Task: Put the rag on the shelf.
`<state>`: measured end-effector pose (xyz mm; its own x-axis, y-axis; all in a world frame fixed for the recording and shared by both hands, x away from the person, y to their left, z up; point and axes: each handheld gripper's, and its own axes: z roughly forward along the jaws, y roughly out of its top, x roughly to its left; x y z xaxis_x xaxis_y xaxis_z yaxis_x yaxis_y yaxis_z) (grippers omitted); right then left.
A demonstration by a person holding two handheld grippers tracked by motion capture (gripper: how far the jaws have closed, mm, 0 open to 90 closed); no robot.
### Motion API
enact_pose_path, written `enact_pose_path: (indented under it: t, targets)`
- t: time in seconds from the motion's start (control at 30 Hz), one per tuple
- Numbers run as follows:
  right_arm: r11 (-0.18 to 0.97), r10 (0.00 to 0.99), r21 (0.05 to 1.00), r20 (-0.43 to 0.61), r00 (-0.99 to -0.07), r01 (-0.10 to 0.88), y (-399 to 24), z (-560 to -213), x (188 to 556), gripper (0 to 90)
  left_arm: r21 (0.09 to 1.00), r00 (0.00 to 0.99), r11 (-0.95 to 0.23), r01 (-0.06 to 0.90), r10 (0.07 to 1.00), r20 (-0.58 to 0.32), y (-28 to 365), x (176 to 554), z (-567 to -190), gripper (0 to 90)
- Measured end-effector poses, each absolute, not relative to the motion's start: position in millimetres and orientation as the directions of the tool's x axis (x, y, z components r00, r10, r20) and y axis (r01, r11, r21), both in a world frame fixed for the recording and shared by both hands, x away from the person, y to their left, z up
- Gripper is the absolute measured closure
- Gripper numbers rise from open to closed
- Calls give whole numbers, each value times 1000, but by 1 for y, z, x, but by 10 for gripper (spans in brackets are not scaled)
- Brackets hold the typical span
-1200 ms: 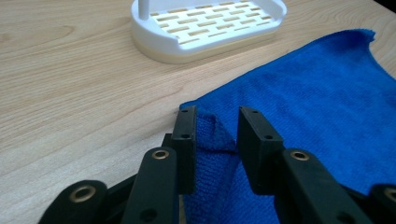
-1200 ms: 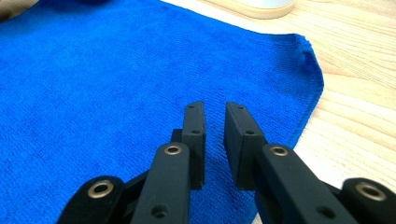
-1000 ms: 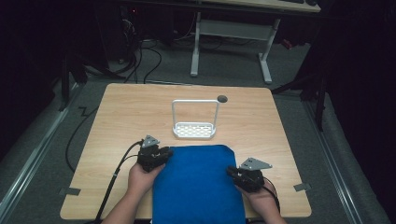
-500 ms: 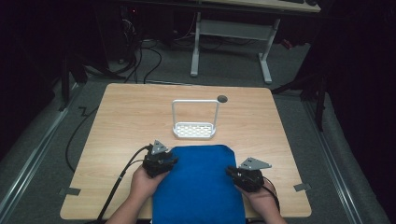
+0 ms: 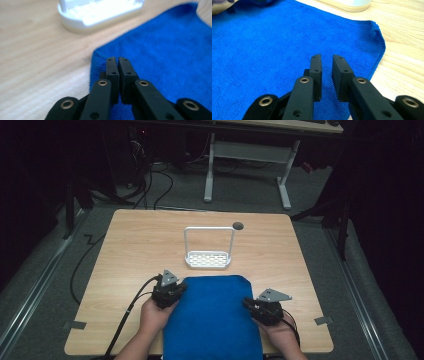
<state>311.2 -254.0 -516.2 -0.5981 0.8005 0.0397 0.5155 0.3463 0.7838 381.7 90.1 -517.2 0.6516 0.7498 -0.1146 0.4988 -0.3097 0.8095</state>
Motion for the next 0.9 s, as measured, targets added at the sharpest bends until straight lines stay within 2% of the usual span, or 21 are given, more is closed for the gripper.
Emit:
enact_pose_path:
  t: [0.1,0.37,0.47,0.53,0.63,0.8,0.9]
  targets:
    - [350,798,778,43,-601,521,-253,-517,312,793,821,632,-285,495,767,-115,101,385,-511,874]
    - [355,798,772,42,-601,526,-252,-519,312,794,790,557,-248,561,819,-139,138,408,-516,871]
    - [359,796,766,46,-603,533,-252,-520,313,794,793,557,-221,567,812,-172,140,411,-518,837]
    - [364,795,763,44,-604,535,-251,-521,313,794,793,559,-212,571,808,-186,140,412,-518,749]
    - [365,796,760,46,-604,538,-251,-521,313,793,785,557,-181,592,797,-236,141,414,-521,745]
    - [367,795,758,46,-605,539,-251,-522,313,793,772,573,-212,599,787,-229,133,413,-527,688]
    - [362,797,767,40,-603,530,-250,-521,313,790,763,576,-242,599,792,-201,128,411,-530,720]
